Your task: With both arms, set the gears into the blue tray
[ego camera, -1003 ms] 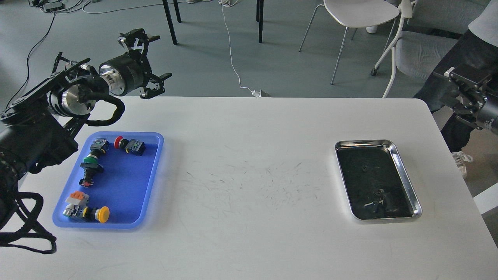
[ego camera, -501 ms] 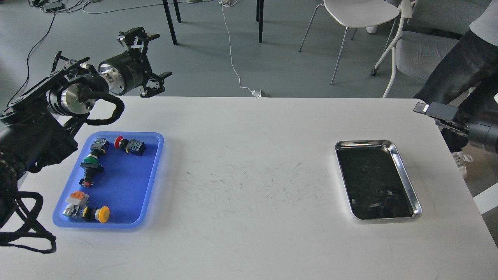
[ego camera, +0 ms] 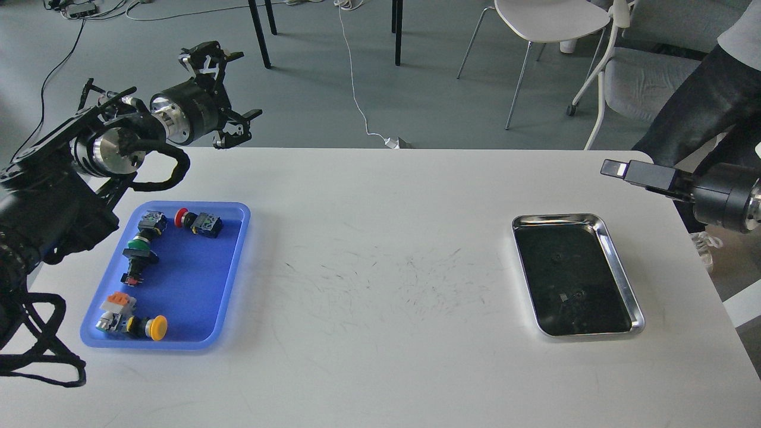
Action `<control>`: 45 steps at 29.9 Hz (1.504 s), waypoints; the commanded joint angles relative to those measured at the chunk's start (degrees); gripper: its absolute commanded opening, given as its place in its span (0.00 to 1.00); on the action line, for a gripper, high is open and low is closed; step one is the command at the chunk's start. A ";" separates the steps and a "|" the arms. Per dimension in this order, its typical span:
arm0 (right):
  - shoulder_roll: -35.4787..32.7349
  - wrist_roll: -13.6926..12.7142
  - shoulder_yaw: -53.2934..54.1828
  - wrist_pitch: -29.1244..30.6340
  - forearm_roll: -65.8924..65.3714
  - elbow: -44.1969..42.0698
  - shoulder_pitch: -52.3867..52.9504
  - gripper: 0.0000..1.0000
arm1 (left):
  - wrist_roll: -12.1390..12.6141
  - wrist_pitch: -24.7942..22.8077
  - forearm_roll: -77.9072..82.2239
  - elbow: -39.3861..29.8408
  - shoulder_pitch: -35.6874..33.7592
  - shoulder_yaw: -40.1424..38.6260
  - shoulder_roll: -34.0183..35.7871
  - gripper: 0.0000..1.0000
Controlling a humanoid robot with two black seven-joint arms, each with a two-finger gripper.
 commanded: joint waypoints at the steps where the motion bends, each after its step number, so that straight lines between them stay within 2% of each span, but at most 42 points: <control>1: -0.07 -0.07 -1.50 1.21 -0.14 0.15 0.14 0.96 | 0.00 0.06 0.00 0.00 -0.04 0.01 -0.01 0.99; 5: -0.24 0.37 -1.86 6.30 -2.42 0.24 1.80 0.96 | 0.00 -0.03 0.00 0.00 -0.04 0.01 -0.01 0.99; 12: 0.11 0.46 -2.56 7.46 -14.27 0.33 2.69 0.96 | 0.00 -0.12 0.00 0.00 -0.13 0.01 0.08 0.99; 17: 0.90 2.35 -2.83 8.07 -24.47 0.50 3.74 0.99 | 0.00 -0.12 -0.17 -0.08 -0.04 0.00 0.16 0.99; 22: 1.07 2.35 -2.91 10.97 -27.30 1.21 4.44 0.99 | 0.00 -0.12 -0.17 0.00 -0.04 -0.08 0.16 0.99; 27: 1.51 2.35 -5.72 11.11 -30.20 3.31 6.99 0.99 | 0.00 -0.12 -0.26 0.00 -0.04 -0.08 0.16 0.99; 35: 3.09 2.35 -16.00 11.11 -34.50 3.49 13.32 0.97 | -0.17 -0.12 -0.35 0.00 -0.04 -0.17 0.25 0.99; 39: 3.88 2.35 -18.12 11.11 -37.75 3.58 15.08 0.97 | -1.93 -0.21 -0.35 0.00 -0.04 -0.17 0.34 0.99; 45: 6.87 2.35 -18.91 11.11 -42.67 3.05 15.17 0.96 | -2.10 -0.29 -0.35 -0.17 -0.04 -0.17 1.57 0.99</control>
